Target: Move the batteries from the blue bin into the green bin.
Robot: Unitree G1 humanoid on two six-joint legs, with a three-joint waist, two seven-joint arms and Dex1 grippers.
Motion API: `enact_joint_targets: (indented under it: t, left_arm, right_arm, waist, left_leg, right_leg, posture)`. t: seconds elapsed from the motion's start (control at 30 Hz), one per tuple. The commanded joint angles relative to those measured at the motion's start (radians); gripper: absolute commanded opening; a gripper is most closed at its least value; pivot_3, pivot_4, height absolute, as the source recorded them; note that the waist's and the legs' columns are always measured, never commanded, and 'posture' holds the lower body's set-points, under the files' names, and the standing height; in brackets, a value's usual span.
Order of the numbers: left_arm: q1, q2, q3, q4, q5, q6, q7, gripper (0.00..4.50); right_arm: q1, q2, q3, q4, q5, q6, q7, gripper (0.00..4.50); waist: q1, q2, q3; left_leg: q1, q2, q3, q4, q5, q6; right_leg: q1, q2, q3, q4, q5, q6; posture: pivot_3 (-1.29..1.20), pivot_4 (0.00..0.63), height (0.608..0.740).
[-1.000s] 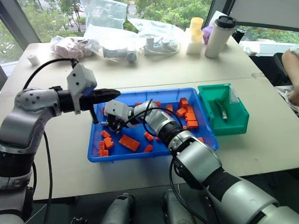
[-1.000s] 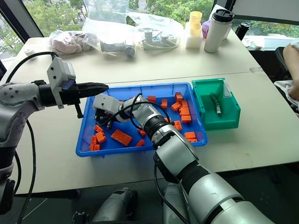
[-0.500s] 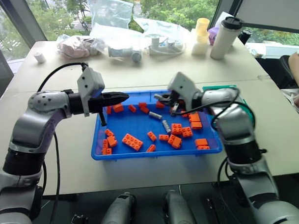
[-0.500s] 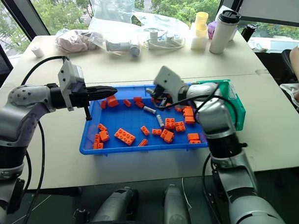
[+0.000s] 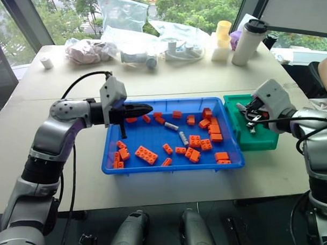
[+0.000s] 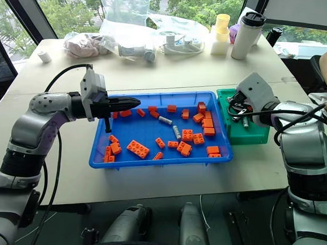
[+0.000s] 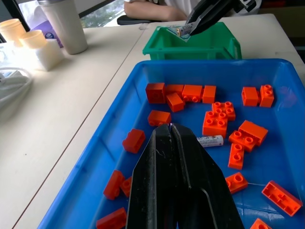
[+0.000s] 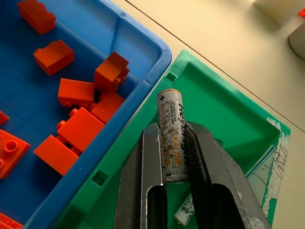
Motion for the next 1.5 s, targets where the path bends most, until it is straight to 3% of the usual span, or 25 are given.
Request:
enact_joint_targets:
  t: [0.03, 0.07, 0.1, 0.3, 0.33, 0.53, 0.7, 0.97, 1.2, 1.3, 1.5]
  left_arm:
    - [-0.016, 0.006, 0.008, -0.009, 0.008, -0.025, -0.008, 0.0]
    - [-0.016, 0.006, 0.008, -0.009, 0.009, -0.025, -0.009, 0.0]
    - [-0.015, 0.006, 0.009, -0.01, 0.01, -0.025, -0.009, 0.0]
    - [-0.013, 0.007, 0.012, -0.015, 0.017, -0.022, -0.007, 0.0]
    - [-0.014, 0.007, 0.013, -0.015, 0.017, -0.021, -0.006, 0.0]
    - [-0.016, 0.008, 0.015, -0.016, 0.018, -0.018, -0.005, 0.0]
    - [-0.02, 0.013, 0.021, -0.018, 0.019, -0.015, -0.002, 0.0]
    - [0.003, 0.029, 0.036, -0.052, 0.011, -0.001, 0.019, 0.0]
    - [0.02, 0.039, 0.042, -0.076, 0.005, 0.008, 0.037, 0.0]
    - [0.025, 0.042, 0.042, -0.08, 0.003, 0.009, 0.041, 0.0]
    - [0.026, 0.04, 0.043, -0.08, 0.005, 0.01, 0.043, 0.0]
  right_arm:
    - [0.03, -0.033, -0.04, 0.004, 0.009, -0.044, -0.039, 0.07]
    - [0.042, -0.033, -0.045, 0.011, 0.017, -0.044, -0.046, 0.07]
    - [0.048, -0.037, -0.046, 0.014, 0.021, -0.049, -0.054, 1.11]
    - [-0.001, -0.047, -0.039, 0.01, 0.057, -0.055, -0.081, 4.11]
    - [-0.022, -0.037, -0.034, 0.005, 0.069, -0.054, -0.086, 4.43]
    - [-0.135, 0.124, 0.092, -0.043, 0.176, 0.006, -0.088, 4.43]
    - [-0.176, 0.267, 0.239, 0.058, 0.17, -0.044, -0.13, 4.43]
    - [-0.227, 0.376, 0.376, 0.324, 0.123, -0.204, -0.154, 4.43]
    - [-0.237, 0.44, 0.415, 0.438, 0.118, -0.263, -0.137, 4.43]
    - [-0.253, 0.455, 0.416, 0.476, 0.117, -0.249, -0.134, 3.15]
    - [-0.265, 0.449, 0.399, 0.442, 0.119, -0.23, -0.134, 0.04]
  waist:
    - [0.002, 0.0, 0.0]
    - [0.002, 0.0, 0.0]
    - [0.003, 0.0, 0.0]
    - [0.001, 0.0, 0.0]
    - [0.0, 0.0, 0.0]
    - [-0.003, 0.0, 0.0]
    - [0.002, 0.0, 0.0]
    - [-0.003, -0.001, 0.0]
    - [-0.005, -0.001, 0.0]
    - [-0.005, -0.001, 0.0]
    - [-0.004, -0.001, 0.0]
  left_leg:
    - [0.0, 0.0, 0.0, 0.0, 0.0, 0.0]
    - [0.0, 0.0, 0.0, 0.001, 0.0, 0.0]
    - [0.0, 0.0, 0.0, 0.001, 0.0, 0.0]
    - [0.0, 0.0, 0.0, 0.001, 0.0, 0.0]
    - [0.0, 0.0, 0.0, 0.001, 0.0, 0.0]
    - [0.0, 0.001, 0.0, 0.0, 0.0, 0.0]
    - [0.0, 0.0, -0.001, 0.001, 0.0, -0.001]
    - [0.0, 0.0, -0.001, 0.001, 0.002, -0.004]
    - [0.0, 0.0, -0.002, 0.001, 0.002, -0.004]
    - [0.0, 0.0, -0.002, 0.001, 0.002, -0.004]
    - [0.0, 0.0, -0.002, 0.001, 0.002, -0.004]
  right_leg:
    - [0.0, 0.0, 0.0, 0.0, 0.0, 0.0]
    - [0.0, 0.0, 0.0, 0.0, 0.0, 0.0]
    - [0.001, 0.0, 0.0, 0.0, 0.0, 0.0]
    - [0.001, 0.0, 0.0, 0.0, 0.0, 0.0]
    - [0.001, 0.0, 0.0, 0.0, 0.0, 0.0]
    - [0.001, 0.001, 0.0, 0.0, 0.0, 0.0]
    - [0.001, 0.0, 0.0, 0.0, 0.0, 0.0]
    - [0.0, 0.001, -0.001, 0.0, 0.0, 0.0]
    - [0.0, 0.001, -0.001, 0.0, 0.0, 0.0]
    - [0.0, 0.001, -0.001, 0.0, 0.0, 0.0]
    - [0.0, 0.001, -0.001, 0.0, 0.0, 0.0]
  posture:
    - [0.0, 0.15, 0.74]
    - [0.0, 0.15, 0.74]
    - [0.0, 0.15, 0.74]
    - [0.0, 0.15, 0.74]
    - [0.0, 0.15, 0.74]
    - [0.0, 0.15, 0.74]
    - [0.0, 0.15, 0.74]
    - [0.0, 0.15, 0.74]
    - [0.0, 0.15, 0.74]
    - [0.0, 0.15, 0.74]
    - [0.0, 0.15, 0.74]
